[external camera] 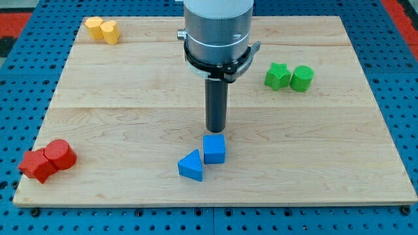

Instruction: Move the yellow heart into the blue triangle

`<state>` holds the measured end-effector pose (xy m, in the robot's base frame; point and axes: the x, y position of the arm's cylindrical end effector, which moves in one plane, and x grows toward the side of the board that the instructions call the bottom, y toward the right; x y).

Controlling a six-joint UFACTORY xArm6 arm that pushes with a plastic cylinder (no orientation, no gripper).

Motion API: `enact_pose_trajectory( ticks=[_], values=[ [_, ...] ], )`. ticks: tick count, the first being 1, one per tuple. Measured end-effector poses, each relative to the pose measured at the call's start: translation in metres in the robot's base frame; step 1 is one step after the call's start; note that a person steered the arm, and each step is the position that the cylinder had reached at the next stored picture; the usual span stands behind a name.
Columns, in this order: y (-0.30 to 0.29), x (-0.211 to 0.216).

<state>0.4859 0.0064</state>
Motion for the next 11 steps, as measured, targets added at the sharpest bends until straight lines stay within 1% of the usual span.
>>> enact_pose_trajectory(
  ticks=[2,3,4,5,6,7,8,10,11],
  values=[
    [0.000,0.041],
    [0.005,0.033],
    [0.003,-0.002],
    [-0.047,-0.086],
    [-0.063,-0.172],
    [-0.096,-0.260],
    [-0.144,-0.293],
    [-0.161,-0.294],
    [-0.195,-0.294]
  ],
)
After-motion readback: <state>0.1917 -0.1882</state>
